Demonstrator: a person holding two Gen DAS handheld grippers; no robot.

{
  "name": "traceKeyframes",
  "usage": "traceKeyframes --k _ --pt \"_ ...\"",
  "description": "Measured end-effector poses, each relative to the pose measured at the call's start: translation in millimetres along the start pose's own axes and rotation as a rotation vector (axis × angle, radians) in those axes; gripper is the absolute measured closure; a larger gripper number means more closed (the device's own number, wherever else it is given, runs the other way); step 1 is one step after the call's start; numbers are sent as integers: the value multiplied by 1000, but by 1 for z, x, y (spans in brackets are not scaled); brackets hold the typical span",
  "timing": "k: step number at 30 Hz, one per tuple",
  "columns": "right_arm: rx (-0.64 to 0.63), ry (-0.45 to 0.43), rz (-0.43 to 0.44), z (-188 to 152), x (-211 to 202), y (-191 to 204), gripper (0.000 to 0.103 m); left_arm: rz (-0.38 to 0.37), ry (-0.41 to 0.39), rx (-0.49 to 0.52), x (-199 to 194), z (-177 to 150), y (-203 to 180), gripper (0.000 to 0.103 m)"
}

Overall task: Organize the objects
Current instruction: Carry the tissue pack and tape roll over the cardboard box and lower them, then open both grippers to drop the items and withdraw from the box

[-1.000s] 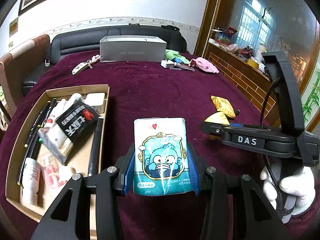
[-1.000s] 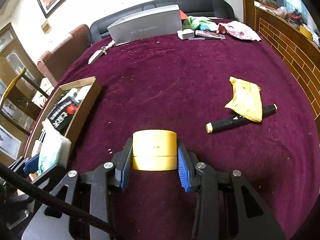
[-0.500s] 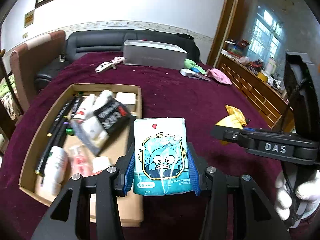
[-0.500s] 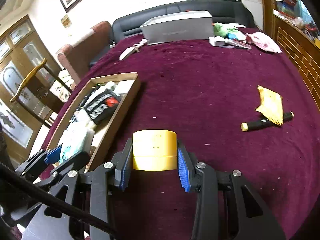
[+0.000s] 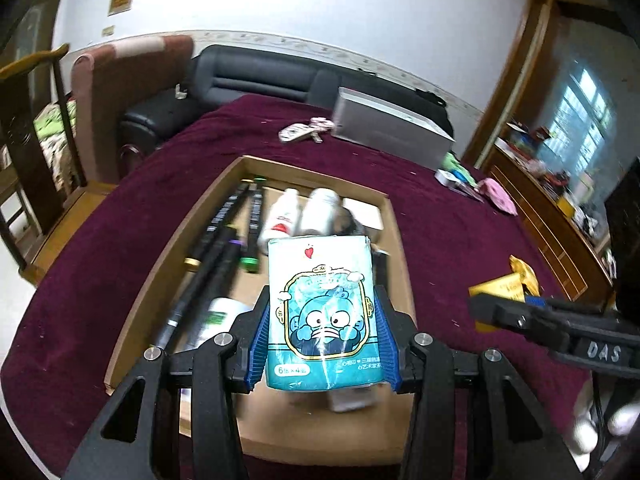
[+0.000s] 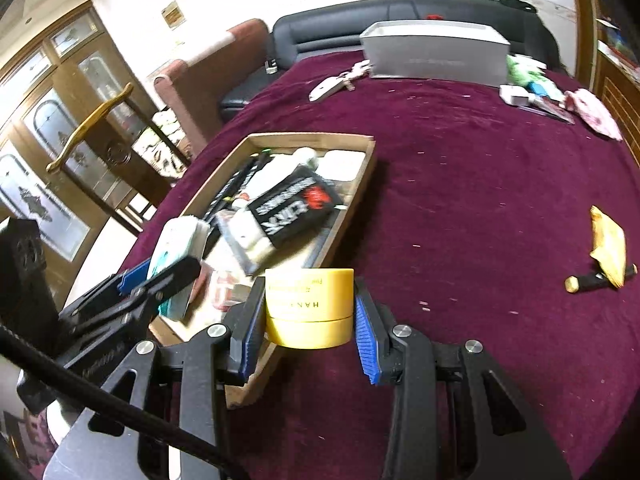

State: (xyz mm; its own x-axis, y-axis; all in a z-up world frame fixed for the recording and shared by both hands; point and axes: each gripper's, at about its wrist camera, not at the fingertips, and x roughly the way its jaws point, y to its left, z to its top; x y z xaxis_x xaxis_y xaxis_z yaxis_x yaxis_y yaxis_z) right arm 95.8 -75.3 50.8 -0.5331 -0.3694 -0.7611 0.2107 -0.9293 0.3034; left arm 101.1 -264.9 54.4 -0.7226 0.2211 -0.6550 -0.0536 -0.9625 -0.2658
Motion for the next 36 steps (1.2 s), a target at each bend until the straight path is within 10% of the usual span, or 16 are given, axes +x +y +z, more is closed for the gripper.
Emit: traceKeyframes --k 36 --pt "-133 187 -102 14 118 49 65 65 104 -21 68 27 48 58"
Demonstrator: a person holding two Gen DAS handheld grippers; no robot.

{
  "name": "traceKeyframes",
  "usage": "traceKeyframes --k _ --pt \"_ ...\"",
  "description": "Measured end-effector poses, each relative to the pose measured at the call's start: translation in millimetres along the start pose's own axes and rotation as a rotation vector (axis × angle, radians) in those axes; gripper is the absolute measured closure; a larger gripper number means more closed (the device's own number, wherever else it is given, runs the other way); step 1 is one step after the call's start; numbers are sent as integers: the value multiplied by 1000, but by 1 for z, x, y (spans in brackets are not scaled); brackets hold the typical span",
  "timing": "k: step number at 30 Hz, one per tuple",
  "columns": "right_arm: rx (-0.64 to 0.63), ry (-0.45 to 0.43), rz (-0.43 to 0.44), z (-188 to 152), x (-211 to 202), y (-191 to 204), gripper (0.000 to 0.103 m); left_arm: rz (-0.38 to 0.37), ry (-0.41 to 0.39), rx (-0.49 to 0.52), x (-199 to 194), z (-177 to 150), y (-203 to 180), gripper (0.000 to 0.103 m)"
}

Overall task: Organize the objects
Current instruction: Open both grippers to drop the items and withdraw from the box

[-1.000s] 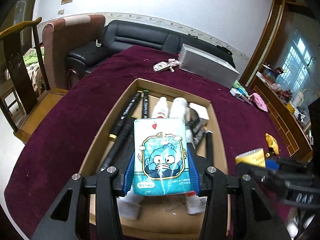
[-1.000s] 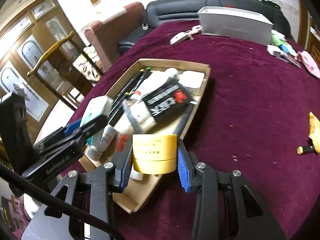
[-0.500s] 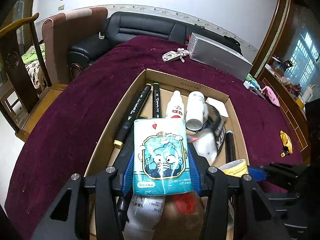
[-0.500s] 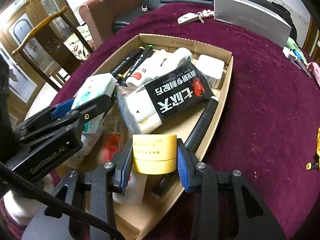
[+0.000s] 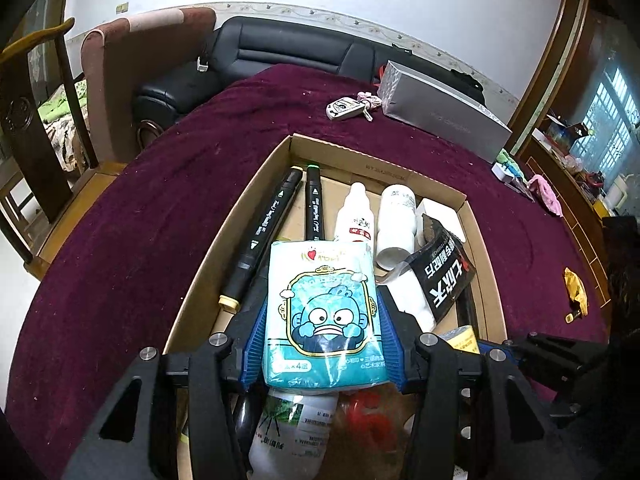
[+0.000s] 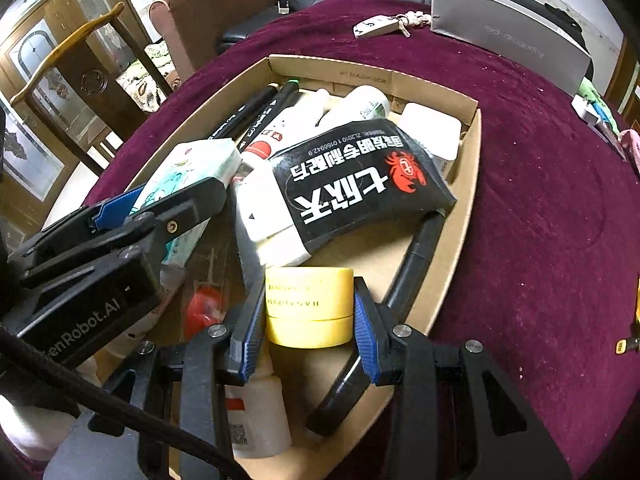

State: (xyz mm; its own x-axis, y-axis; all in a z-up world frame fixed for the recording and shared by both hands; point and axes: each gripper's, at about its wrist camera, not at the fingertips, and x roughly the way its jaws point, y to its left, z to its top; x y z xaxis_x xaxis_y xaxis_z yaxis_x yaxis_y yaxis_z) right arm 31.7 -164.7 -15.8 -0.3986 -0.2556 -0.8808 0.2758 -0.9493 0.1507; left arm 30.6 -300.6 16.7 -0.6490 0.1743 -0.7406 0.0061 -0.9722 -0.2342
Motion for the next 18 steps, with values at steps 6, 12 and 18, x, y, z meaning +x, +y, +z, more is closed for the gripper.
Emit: traceKeyframes --k 6,12,18 --pt "2 -4 -1 1 3 2 65 -18 23 -6 4 1 0 43" --pt "11 -35 18 1 -3 1 64 -17 28 -6 3 1 0 42" --pt "-2 -95 24 -1 -22 3 61 -12 3 3 -10 2 -7 40"
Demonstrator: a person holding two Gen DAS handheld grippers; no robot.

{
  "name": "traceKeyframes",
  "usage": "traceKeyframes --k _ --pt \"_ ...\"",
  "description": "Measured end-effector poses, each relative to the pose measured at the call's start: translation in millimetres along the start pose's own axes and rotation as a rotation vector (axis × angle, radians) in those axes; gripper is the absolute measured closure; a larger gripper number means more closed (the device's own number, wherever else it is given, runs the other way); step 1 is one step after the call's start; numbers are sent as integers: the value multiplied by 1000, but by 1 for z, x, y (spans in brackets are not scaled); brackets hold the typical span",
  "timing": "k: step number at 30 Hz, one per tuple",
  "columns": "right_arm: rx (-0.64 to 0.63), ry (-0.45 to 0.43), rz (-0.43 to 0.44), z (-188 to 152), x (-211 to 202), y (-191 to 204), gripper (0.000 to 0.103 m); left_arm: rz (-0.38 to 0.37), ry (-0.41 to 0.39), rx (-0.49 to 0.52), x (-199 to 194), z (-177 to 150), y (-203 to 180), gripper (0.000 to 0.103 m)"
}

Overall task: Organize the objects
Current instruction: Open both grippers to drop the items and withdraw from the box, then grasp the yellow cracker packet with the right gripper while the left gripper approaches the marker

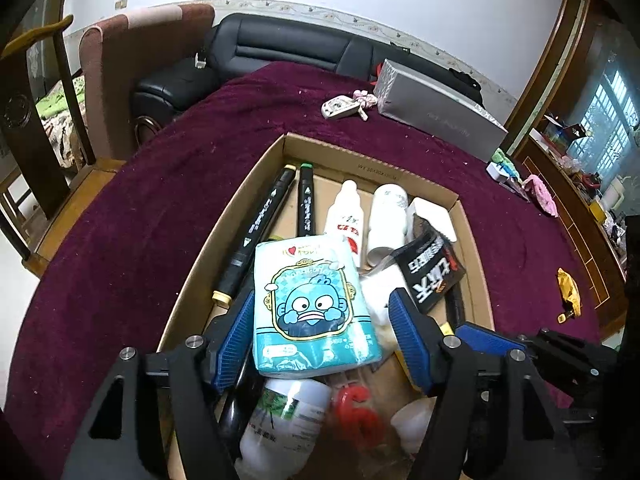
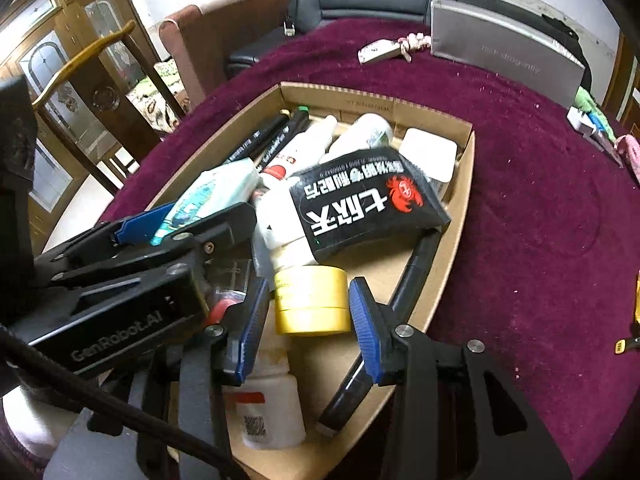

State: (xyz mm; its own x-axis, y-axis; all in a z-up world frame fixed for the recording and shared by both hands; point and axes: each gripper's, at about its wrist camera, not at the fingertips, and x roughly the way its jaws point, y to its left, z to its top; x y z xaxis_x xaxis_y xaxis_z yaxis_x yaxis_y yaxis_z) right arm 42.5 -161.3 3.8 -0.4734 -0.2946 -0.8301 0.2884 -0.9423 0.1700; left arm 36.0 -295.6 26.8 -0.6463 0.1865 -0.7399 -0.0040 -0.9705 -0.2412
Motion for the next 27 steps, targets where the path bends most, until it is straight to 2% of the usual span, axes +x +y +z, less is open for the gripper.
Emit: traceKeyframes --k 6,13,19,27 --pt "-3 -60 -1 -7 -23 -4 58 0 -42 27 -21 1 -14 39" --pt "62 -115 -4 -20 -50 -35 54 -16 -78 98 -41 1 -51 39" --pt "153 -152 -26 -37 -73 -80 54 -27 -93 171 -51 -3 -88 39" --pt "338 -215 -74 -65 -110 -168 53 -37 -76 264 -49 -9 -137 39"
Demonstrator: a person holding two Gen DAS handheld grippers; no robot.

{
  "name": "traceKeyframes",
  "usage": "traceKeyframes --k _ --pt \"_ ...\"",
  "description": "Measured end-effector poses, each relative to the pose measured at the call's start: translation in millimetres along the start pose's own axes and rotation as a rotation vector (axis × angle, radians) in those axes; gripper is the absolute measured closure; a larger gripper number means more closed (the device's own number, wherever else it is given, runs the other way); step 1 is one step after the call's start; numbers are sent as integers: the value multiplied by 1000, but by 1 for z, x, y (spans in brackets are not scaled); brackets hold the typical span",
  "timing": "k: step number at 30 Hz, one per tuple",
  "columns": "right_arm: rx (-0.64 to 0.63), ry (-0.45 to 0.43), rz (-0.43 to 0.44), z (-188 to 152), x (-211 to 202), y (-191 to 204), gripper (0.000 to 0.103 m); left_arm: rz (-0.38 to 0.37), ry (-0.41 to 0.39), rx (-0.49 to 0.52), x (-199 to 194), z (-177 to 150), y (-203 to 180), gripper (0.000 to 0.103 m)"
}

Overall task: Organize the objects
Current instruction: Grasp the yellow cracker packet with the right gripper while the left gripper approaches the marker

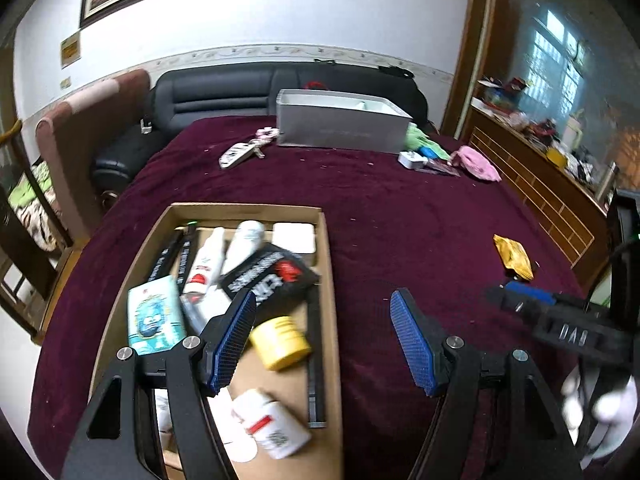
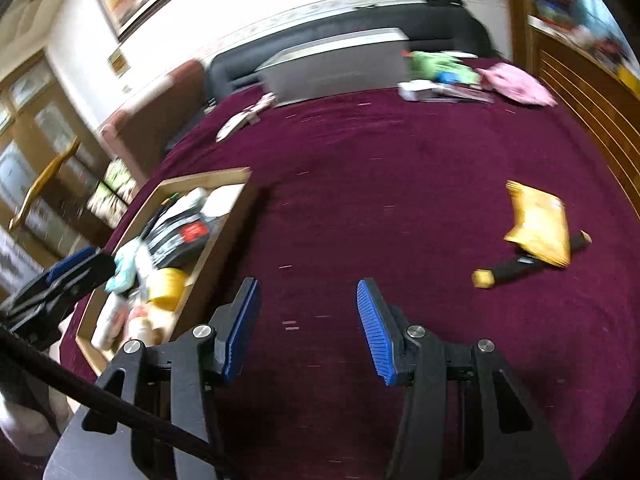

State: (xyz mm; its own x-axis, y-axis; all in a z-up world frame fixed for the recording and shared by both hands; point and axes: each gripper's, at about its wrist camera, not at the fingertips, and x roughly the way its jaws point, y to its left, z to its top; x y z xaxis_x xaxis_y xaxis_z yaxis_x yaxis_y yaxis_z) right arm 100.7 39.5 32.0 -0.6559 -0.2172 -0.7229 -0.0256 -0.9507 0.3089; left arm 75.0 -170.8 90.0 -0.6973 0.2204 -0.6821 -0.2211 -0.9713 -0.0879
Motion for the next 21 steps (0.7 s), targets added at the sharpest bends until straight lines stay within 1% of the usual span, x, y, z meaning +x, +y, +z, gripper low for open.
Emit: traceKeyframes --k 5,11,13,16,21 --pt "131 -44 -44 4 -22 -67 53 -26 16 56 4 3 -31 39" --pt "270 -95 -110 7 -49 -138 51 -69 31 110 9 3 -64 39" --pt "298 -106 -132 8 -54 -154 49 -87 49 124 14 2 -74 39" --pt "330 -98 -155 11 -52 -175 48 -111 76 143 21 -2 -87 39" --pt "345 -42 -158 26 -26 -186 48 -132 108 164 26 -8 -101 39"
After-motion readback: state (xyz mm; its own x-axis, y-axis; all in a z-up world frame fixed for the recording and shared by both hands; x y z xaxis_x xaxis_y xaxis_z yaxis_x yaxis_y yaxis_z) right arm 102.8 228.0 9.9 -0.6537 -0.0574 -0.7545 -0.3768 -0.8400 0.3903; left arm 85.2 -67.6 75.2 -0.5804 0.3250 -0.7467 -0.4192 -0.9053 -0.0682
